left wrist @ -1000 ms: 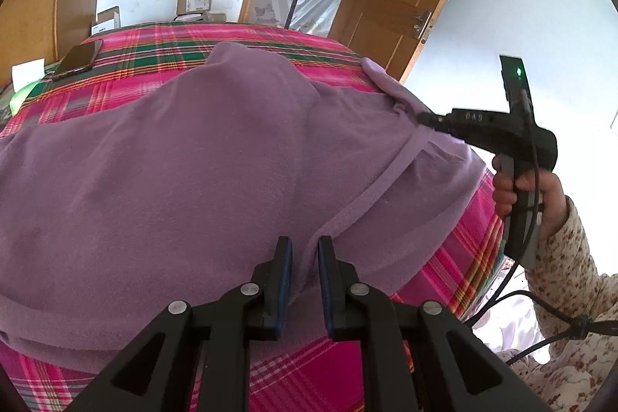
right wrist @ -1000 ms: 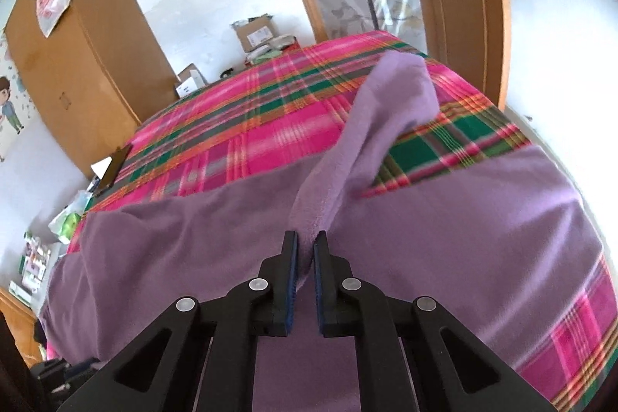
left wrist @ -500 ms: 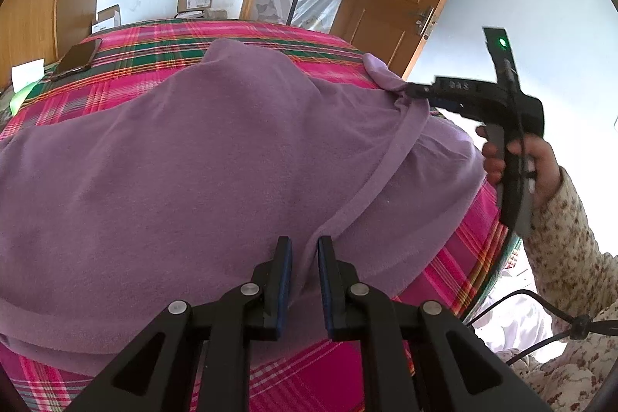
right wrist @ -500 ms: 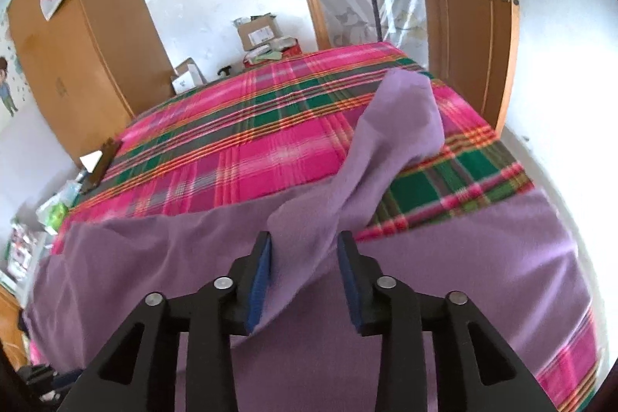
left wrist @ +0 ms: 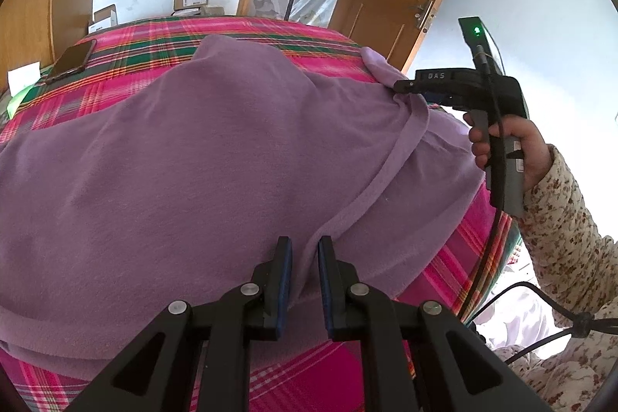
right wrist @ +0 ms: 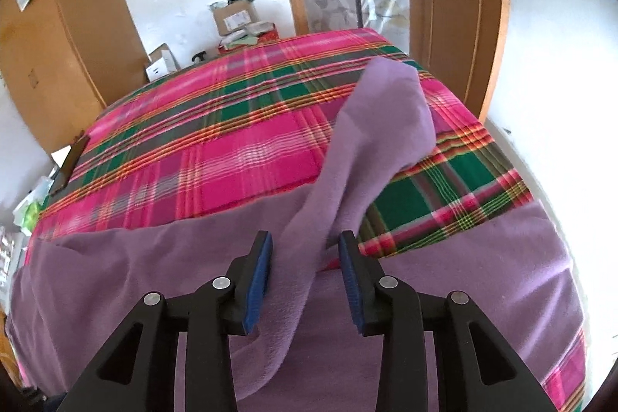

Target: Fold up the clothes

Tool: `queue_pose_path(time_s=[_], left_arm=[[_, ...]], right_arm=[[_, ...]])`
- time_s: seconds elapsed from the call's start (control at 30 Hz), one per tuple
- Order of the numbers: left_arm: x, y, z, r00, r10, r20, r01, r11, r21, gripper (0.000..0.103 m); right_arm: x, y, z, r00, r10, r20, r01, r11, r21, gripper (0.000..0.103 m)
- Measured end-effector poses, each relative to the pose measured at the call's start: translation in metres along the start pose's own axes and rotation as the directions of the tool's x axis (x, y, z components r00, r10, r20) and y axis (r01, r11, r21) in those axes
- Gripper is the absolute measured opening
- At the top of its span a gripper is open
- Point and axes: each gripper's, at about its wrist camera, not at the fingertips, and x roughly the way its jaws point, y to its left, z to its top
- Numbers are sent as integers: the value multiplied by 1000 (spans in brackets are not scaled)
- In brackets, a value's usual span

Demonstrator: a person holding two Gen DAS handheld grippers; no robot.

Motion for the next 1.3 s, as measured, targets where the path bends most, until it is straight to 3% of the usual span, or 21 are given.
queue_pose_path(time_s=[0.13,0.27,0.4,0.57,0.8,0.97,1.13,1.3], left_arm=[[3,-4,0,1000,22,-12,-21,1000,17,13],[5,-10,0,998,53,-23,-52,998,48,13],[6,-12,1,998,66,-25,-64,996,56,13],[3,-13,3,997,77,-7,-76,996,53,4],[-24,-18,13,988,98,118,-104,993,50,3],[-39,-27,18,978,107,179,-121,990,72,3],[-39,-36,13,980,106,167,-124,987,100,3],[-27,-41,2,985,123,119,-137,983,124,3]], right_arm=[[-4,-2,-1,1000,3,11,-3,1000,-10,17],[-11,-6,-4,999,22,32,-22,1000,0,10],[-25,-12,-6,996,43,78,-43,999,9,8],[-48,-20,-8,986,67,149,-73,997,33,7],[-80,-26,-10,959,99,265,-111,993,32,7],[-109,-28,-14,932,80,353,-91,996,14,7],[-135,-34,-24,911,56,410,-64,998,7,7],[-135,-50,-45,921,37,387,-50,998,25,7]])
